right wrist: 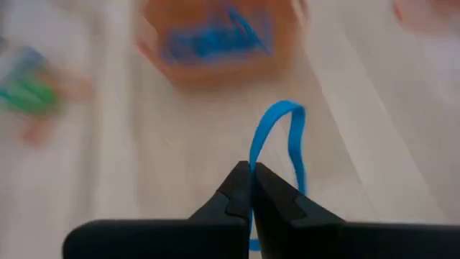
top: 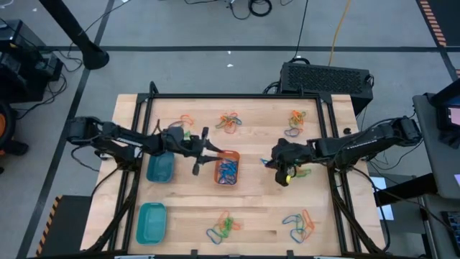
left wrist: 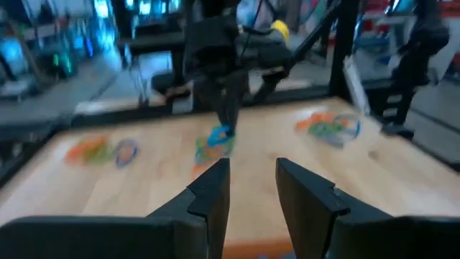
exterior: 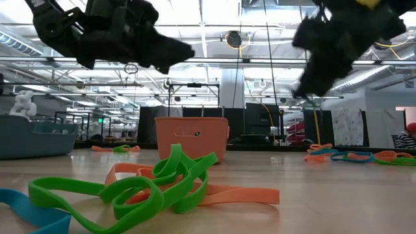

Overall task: Sort rubber bands into baskets
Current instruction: Put the blue rubber band into the orange bin

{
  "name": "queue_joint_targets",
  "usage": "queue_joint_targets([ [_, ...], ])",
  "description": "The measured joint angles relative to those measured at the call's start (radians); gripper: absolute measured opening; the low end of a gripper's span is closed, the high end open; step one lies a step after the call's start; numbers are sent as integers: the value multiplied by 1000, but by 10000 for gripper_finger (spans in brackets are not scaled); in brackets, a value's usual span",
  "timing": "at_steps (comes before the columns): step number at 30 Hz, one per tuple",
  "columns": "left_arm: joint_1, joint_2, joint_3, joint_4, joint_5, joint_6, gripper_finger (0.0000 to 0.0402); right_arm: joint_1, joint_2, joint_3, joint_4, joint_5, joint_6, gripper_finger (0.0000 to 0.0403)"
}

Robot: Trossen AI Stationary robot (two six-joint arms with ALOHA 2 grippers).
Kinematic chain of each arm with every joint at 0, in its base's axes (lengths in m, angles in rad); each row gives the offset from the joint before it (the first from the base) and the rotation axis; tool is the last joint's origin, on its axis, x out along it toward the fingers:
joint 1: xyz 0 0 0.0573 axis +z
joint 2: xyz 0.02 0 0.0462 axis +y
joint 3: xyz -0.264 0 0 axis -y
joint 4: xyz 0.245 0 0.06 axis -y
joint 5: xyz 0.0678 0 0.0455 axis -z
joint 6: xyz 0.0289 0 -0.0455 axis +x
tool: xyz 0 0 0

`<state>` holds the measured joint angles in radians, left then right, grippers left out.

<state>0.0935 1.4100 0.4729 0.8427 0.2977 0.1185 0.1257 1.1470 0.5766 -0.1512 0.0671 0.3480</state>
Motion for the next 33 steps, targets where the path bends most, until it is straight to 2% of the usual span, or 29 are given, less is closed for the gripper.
queue_joint_targets([
  [4, -38, 115, 44, 99, -1, 82, 122, 1, 2, 1, 192, -69, -69, 1],
  [8, -60, 214, 130, 117, -4, 154, 122, 0, 3, 1, 272, -121, -95, 1],
  [19, -53, 399, 345, 95, -8, 160, 122, 2, 10, 1, 274, -155, -100, 0],
  [27, -48, 487, 465, -33, 112, 152, 122, 3, 15, 1, 276, -170, -106, 0],
  [33, -48, 502, 491, -47, 121, 151, 122, 3, 15, 1, 274, -170, -106, 0],
])
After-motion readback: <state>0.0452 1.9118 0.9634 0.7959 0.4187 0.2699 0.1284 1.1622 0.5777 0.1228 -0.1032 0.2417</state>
